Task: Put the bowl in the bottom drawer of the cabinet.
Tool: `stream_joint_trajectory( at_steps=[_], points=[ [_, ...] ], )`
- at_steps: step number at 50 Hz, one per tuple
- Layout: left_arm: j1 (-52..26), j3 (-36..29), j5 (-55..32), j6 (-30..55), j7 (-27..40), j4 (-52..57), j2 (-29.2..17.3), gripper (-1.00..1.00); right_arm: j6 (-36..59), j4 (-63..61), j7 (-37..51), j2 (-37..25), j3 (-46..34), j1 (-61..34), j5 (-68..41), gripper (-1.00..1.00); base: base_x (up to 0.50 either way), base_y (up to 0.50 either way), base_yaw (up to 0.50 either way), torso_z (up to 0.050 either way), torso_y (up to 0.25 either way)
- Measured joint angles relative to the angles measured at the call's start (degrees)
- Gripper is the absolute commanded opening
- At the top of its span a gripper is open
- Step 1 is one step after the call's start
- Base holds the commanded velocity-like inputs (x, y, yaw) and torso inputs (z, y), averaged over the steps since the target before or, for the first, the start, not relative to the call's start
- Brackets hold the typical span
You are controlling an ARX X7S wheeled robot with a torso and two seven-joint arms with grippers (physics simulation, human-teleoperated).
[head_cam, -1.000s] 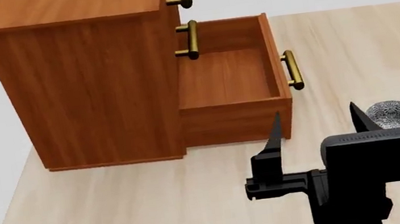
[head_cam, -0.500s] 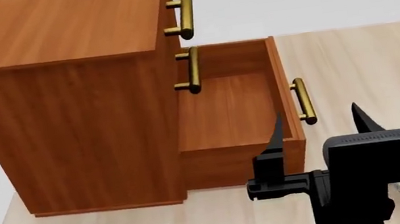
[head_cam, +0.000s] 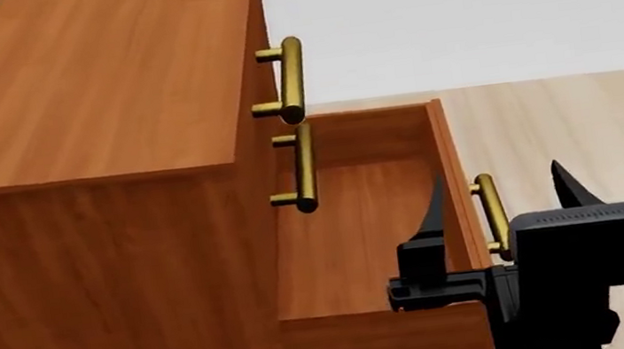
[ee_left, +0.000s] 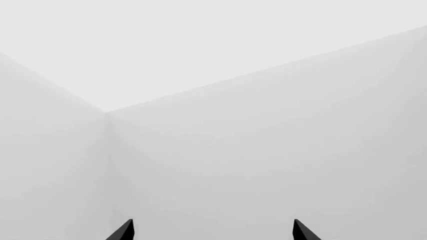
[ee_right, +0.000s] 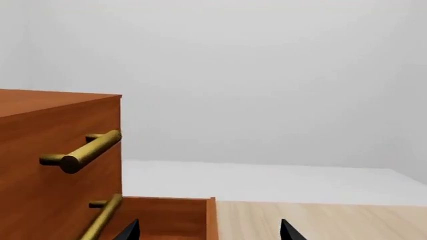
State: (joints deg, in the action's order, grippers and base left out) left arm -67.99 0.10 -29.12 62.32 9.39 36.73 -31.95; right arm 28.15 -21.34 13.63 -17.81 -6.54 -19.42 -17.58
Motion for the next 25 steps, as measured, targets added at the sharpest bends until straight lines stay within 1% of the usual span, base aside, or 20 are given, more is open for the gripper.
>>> stream_joint_trajectory(
  at_steps=[12, 25],
  points=[
    [-0.2, -0.2, -0.3, 0.1, 0.1, 0.3, 0.0, 1.0, -0.3, 0.0, 0.2, -0.1, 0.1, 0.2, -0.3, 1.0, 0.33, 0.0, 0.0, 0.0, 0.001],
    [0.0, -0.2, -0.5, -0.4, 0.1, 0.4, -0.2, 1.0, -0.5, -0.5, 0.6, -0.2, 0.4, 0.4, -0.8, 1.0, 0.0, 0.0, 0.0, 0.0, 0.0]
  ],
)
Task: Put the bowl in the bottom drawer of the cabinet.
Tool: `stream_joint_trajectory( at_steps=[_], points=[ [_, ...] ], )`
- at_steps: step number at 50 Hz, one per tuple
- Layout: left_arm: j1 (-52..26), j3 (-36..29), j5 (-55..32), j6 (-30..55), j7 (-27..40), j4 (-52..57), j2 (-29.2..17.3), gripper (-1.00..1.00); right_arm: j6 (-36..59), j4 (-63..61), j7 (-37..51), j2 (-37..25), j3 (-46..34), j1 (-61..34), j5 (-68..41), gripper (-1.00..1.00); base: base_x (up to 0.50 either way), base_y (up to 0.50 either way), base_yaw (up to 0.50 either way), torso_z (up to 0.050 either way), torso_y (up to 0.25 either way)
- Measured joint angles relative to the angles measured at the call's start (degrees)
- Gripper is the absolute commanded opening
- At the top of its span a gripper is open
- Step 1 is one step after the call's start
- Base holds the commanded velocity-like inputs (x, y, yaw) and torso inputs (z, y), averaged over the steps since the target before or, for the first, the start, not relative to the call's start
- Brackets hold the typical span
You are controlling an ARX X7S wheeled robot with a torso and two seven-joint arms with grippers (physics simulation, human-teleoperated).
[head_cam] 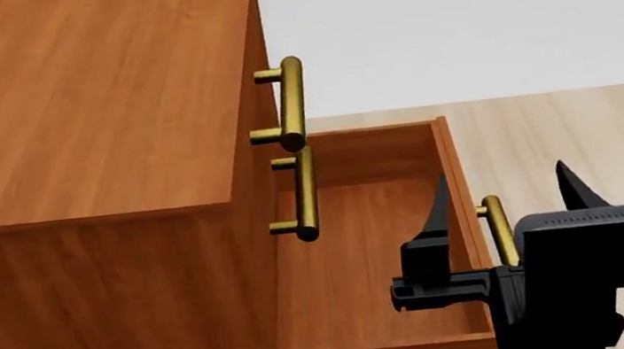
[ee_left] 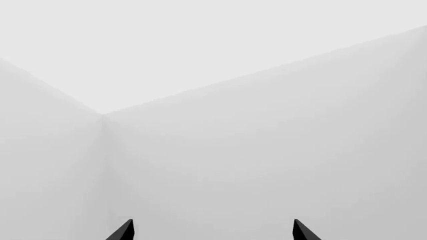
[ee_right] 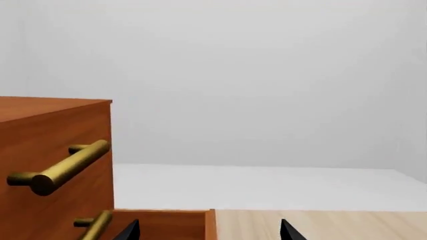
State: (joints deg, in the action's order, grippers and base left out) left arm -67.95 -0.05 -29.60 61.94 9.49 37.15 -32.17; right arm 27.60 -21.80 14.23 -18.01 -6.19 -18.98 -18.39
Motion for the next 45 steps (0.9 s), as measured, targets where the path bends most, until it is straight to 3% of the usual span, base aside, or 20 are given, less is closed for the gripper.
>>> stream_joint_trajectory(
  at_steps=[15, 45],
  points=[
    [-0.1, 0.4, -0.7, 0.4, 0.2, 0.3, 0.1, 1.0, -0.3, -0.1, 0.2, -0.2, 0.0, 0.2, -0.3, 1.0, 0.0, 0.0, 0.0, 0.0, -0.012],
    [-0.5, 0.0, -1.3, 0.5, 0.7, 0.2, 0.2, 1.0, -0.9, -0.3, 0.7, -0.7, 0.0, 0.9, -0.9, 1.0, 0.0, 0.0, 0.0, 0.0, -0.146]
  ],
)
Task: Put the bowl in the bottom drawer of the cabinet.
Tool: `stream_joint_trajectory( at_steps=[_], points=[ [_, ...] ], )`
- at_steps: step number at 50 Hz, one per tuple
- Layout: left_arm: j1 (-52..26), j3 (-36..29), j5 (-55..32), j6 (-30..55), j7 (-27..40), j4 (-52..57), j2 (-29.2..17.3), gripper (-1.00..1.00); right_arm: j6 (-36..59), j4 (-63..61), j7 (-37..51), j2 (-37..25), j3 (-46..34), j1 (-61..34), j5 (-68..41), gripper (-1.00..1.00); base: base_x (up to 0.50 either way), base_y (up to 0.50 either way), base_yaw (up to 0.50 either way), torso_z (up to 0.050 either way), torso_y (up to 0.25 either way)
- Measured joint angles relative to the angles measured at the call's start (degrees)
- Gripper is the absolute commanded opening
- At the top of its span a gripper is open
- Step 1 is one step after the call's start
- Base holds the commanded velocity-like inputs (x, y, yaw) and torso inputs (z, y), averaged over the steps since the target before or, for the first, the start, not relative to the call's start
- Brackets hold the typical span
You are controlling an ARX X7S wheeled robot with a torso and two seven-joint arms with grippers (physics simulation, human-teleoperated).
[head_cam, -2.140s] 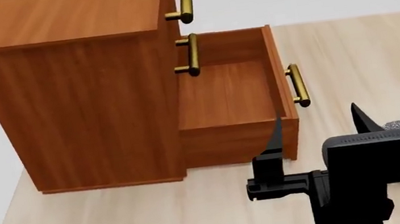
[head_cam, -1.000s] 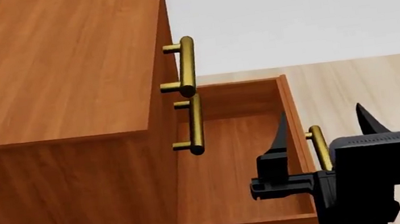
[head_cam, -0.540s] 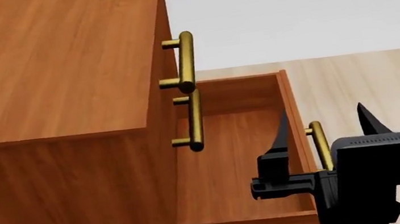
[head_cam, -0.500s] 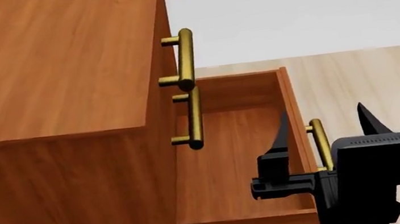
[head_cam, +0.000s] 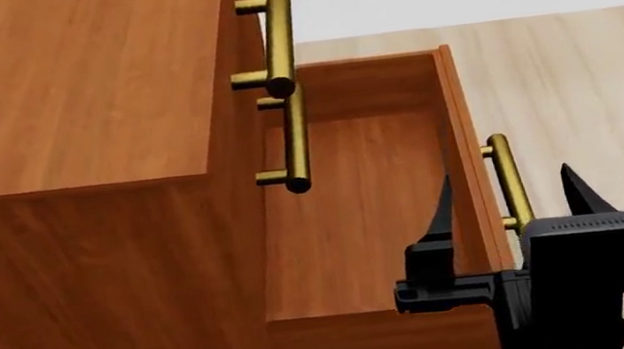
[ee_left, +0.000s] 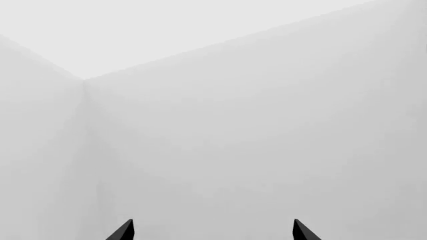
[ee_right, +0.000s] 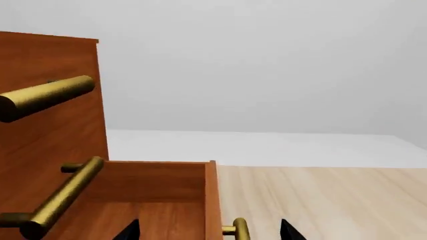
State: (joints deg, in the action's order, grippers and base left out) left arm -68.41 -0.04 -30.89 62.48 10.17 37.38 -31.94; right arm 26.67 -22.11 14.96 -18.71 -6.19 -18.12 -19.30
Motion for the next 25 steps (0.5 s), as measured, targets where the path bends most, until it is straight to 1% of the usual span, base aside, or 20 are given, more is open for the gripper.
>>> stream_joint_trajectory(
  at_steps=[18, 21, 25],
  points=[
    [-0.1, -0.5, -0.2, 0.1, 0.3, 0.0, -0.1, 1.0, -0.2, 0.1, 0.2, -0.3, -0.1, 0.1, -0.3, 1.0, 0.0, 0.0, 0.0, 0.0, -0.146],
    [0.0, -0.5, -0.2, -0.1, 0.3, 0.0, -0.1, 1.0, -0.2, 0.1, 0.3, -0.3, -0.1, 0.1, -0.4, 1.0, 0.0, 0.0, 0.0, 0.0, -0.079],
    [0.0, -0.6, -0.1, -0.3, 0.4, -0.1, -0.2, 1.0, -0.2, 0.0, 0.3, -0.4, -0.2, 0.1, -0.4, 1.0, 0.0, 0.0, 0.0, 0.0, 0.0]
  ],
)
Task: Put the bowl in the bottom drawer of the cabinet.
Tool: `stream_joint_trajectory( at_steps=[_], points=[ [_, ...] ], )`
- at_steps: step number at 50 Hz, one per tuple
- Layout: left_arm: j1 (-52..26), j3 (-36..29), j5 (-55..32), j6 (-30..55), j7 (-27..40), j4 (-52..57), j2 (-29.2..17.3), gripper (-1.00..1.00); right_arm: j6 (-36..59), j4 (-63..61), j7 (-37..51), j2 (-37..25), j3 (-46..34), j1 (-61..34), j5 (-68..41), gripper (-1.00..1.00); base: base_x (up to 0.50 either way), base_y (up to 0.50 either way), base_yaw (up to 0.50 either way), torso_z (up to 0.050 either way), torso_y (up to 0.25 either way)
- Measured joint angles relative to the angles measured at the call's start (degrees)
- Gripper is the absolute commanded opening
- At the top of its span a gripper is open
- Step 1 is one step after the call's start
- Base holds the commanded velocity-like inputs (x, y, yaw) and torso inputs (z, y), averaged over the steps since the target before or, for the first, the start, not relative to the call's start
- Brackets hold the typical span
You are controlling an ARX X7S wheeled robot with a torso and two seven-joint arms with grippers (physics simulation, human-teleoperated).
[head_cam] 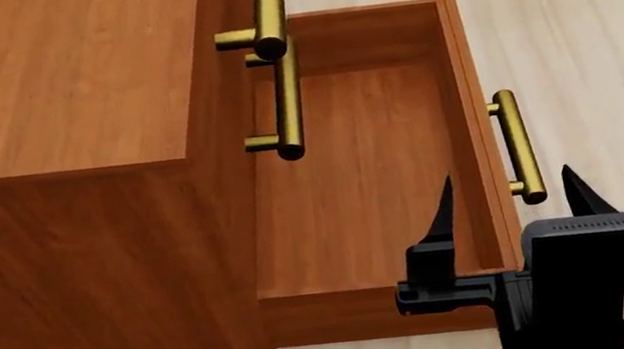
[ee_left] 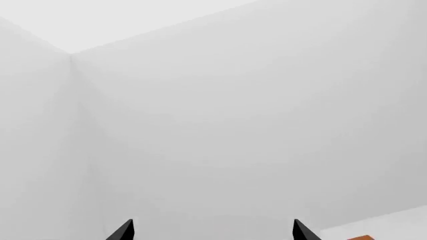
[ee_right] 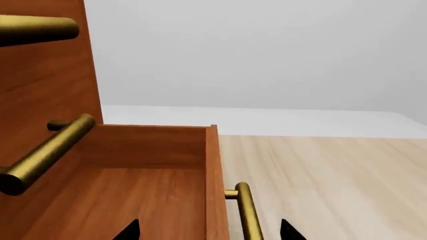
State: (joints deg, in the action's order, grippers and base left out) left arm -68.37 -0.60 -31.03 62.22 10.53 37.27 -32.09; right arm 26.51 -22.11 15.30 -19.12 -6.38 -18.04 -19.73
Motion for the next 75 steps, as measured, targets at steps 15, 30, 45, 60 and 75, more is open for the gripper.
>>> stream_joint_trajectory(
  at_steps=[15, 30, 45, 60, 75],
  points=[
    [0.3, -0.2, 0.2, -0.6, 0.1, -0.2, -0.4, 1.0, 3.7, -3.7, 1.2, -1.4, 0.3, -0.7, -0.9, 1.0, 0.0, 0.0, 0.0, 0.0, 0.0],
    [0.8, -0.2, 0.4, -1.2, 0.2, -0.5, -0.6, 1.0, 18.3, -13.7, 5.7, -4.8, 3.9, -3.7, -4.7, 1.0, 0.0, 0.0, 0.0, 0.0, 0.0],
    [0.3, 0.1, -0.2, -0.8, 0.4, -0.2, -0.7, 1.0, 33.9, -21.2, 9.7, -6.6, 14.4, -6.5, -13.0, 1.0, 0.0, 0.0, 0.0, 0.0, 0.0],
    [0.3, 0.3, -0.4, -1.0, 0.6, -0.1, -0.6, 1.0, 52.9, -25.0, 13.3, -8.3, 29.1, -10.8, -25.1, 1.0, 0.0, 0.0, 0.0, 0.0, 0.0],
    [0.5, 0.4, -0.9, -1.1, 0.9, 0.2, -0.3, 1.0, 60.1, -22.6, 25.4, -13.2, 41.1, -8.0, -46.6, 1.0, 0.0, 0.0, 0.0, 0.0, 0.0]
  ],
)
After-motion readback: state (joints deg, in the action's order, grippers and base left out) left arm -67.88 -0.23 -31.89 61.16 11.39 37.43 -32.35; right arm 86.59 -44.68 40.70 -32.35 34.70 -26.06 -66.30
